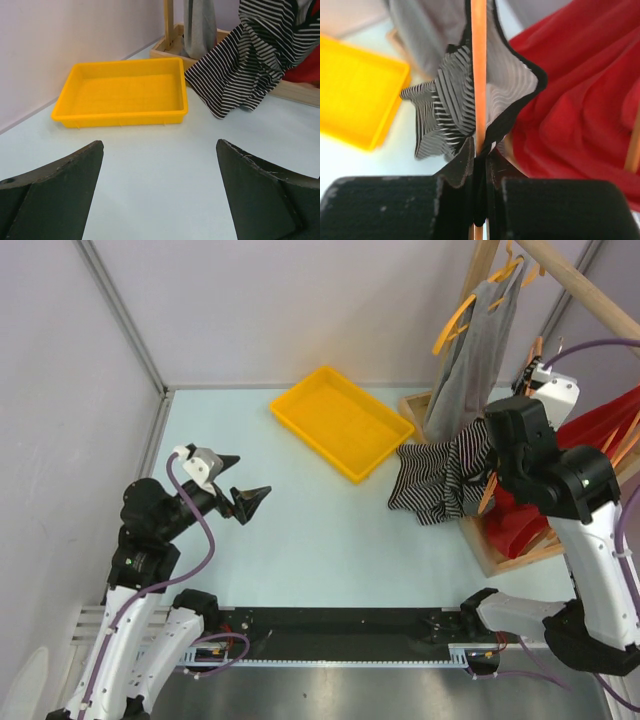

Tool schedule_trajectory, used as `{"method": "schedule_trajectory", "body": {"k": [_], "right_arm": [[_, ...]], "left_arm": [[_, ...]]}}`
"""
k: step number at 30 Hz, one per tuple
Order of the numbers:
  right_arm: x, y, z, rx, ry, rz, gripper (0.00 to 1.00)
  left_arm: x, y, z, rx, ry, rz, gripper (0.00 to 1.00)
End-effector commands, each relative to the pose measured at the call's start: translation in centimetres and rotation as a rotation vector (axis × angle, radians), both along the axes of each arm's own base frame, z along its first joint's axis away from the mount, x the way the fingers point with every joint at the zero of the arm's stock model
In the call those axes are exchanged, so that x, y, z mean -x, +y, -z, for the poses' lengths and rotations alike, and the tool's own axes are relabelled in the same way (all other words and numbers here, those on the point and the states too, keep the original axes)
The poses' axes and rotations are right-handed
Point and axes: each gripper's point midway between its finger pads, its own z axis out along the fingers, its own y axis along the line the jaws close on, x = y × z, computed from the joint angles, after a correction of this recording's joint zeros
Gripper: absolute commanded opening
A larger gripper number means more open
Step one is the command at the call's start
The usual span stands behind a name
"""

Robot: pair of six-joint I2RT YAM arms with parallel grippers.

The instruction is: Place the tank top on the hanger

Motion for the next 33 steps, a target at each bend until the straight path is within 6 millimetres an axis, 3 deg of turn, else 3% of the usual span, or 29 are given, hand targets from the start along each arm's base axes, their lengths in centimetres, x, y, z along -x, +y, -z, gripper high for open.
{"method": "schedule_trajectory", "body": {"k": [1, 10, 17, 22, 26, 33], "right_arm": [[-0.9, -3.6, -5.3, 0.08, -0.188, 0.221, 0.0], [-5.2, -5.3, -9.6, 0.12, -0.311, 0.36, 0.0], [-6.8, -5.7, -11.0, 0.122, -0.339, 0.364, 0.0], [-8.7, -7.2, -9.7, 0.062, -0.316, 0.345, 0.0], [-9.5, -8.7, -7.6, 0.061, -0.264, 0.367, 0.0], [-10.0, -8.3, -5.1, 0.024, -0.23, 0.336, 0.0]], "left_arm": [[0.0, -0.1, -0.7, 0.02, -0.026, 0.009, 0.99], [-0.5, -0.2, -0.2, 0.016, -0.009, 0.006, 0.99], [-1.1, -0.2, 0.4, 0.01, 0.018, 0.001, 0.99], [-1.2, -0.2, 0.7, 0.008, 0.025, -0.002, 0.99], [-1.1, -0.2, 0.8, 0.009, 0.024, -0.004, 0.99], [-1.2, -0.2, 0.9, 0.008, 0.03, -0.001, 0.99]]}}
